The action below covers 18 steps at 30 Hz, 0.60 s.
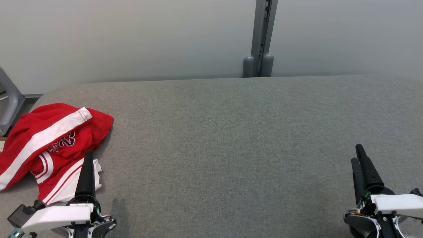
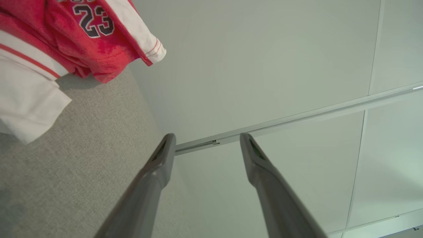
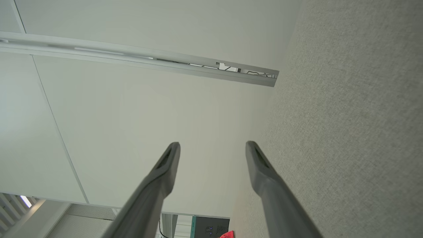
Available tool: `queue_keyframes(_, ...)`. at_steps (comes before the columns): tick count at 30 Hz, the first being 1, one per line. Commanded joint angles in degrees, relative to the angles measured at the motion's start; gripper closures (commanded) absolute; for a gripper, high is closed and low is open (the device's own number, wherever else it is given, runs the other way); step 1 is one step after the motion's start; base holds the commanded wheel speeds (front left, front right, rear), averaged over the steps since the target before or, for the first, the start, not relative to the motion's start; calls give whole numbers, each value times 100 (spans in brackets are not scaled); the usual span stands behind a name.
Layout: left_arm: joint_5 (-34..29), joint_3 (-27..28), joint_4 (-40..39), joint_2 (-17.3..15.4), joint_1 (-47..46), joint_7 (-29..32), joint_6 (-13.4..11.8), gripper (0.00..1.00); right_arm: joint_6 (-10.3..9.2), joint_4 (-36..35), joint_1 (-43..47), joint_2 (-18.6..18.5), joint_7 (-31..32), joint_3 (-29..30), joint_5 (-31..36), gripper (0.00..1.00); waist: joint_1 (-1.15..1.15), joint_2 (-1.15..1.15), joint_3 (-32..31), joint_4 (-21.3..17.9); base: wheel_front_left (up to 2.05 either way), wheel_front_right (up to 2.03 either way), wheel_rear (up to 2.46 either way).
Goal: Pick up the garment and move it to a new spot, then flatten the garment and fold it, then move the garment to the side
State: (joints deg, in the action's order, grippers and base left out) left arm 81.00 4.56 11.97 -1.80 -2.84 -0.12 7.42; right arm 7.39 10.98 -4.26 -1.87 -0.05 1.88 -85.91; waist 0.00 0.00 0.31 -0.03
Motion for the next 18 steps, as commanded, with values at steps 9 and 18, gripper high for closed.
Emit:
queue_keyframes(9,-1212,-74,-251,-71,-188,-207,-21,0,6,-205,-213,-72,-214,-125,894,0,0,0,8,-7,0,0,0)
queue_keyframes(18,-2293,-178,-363,-78,-173,-388,-244,0,7,-271,-263,-92,-396,-306,2136,0,0,0,19,-16,0,0,0)
